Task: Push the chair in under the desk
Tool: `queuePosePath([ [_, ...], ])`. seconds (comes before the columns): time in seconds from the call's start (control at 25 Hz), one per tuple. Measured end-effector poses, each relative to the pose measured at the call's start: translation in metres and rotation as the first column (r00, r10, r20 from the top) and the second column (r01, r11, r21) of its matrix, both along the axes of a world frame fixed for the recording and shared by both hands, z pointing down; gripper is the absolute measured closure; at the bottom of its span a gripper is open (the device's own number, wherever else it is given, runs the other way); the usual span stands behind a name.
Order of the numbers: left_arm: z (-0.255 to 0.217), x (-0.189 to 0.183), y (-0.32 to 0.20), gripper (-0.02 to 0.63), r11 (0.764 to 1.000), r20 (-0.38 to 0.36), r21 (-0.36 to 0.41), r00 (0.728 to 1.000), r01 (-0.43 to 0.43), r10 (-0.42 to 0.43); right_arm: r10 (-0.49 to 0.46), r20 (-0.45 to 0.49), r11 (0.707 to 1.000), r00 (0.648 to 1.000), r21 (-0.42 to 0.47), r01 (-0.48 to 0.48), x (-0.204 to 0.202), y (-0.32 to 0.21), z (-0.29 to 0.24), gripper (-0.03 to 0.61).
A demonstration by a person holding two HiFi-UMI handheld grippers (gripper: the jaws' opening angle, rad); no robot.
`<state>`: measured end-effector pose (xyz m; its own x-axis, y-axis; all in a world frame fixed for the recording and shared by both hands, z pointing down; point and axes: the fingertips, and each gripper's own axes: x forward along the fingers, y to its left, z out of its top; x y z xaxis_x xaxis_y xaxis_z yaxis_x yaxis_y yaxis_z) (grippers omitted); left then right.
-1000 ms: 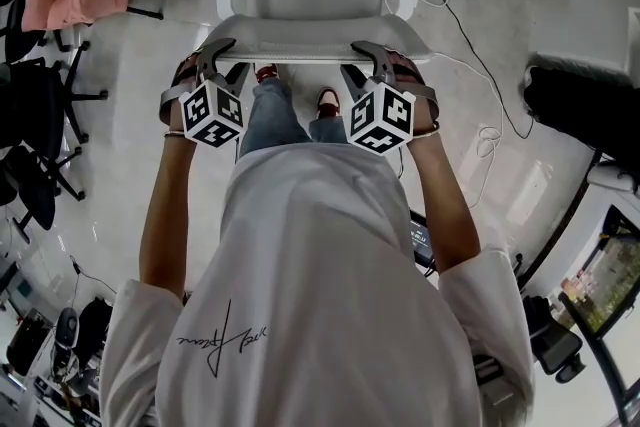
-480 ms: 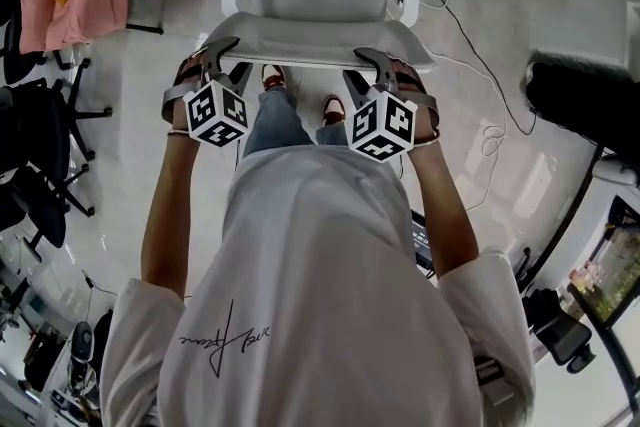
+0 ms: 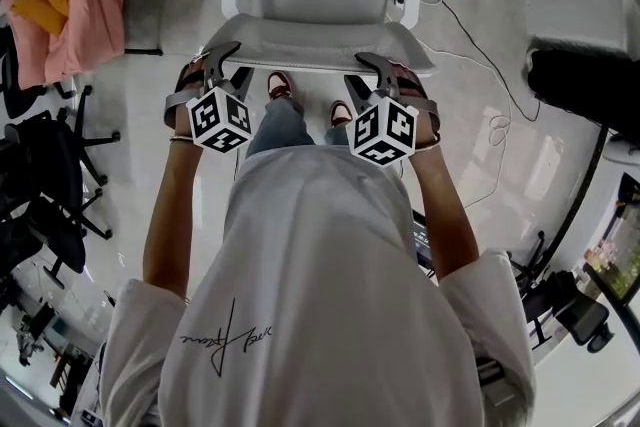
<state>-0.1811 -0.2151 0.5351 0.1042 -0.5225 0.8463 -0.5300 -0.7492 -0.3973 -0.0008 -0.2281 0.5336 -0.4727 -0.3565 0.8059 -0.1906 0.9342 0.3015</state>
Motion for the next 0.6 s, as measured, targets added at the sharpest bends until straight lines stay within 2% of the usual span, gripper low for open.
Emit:
queuePosePath([
  [0.6,0.002,-0.016,-0.041,0.439,0.987,-0.017,0.044,0.987,-0.157,0.158,0.116,-0.007,0.993,0.993,0.003,-0.116,-0.016,-0.028,0.003,0.414],
])
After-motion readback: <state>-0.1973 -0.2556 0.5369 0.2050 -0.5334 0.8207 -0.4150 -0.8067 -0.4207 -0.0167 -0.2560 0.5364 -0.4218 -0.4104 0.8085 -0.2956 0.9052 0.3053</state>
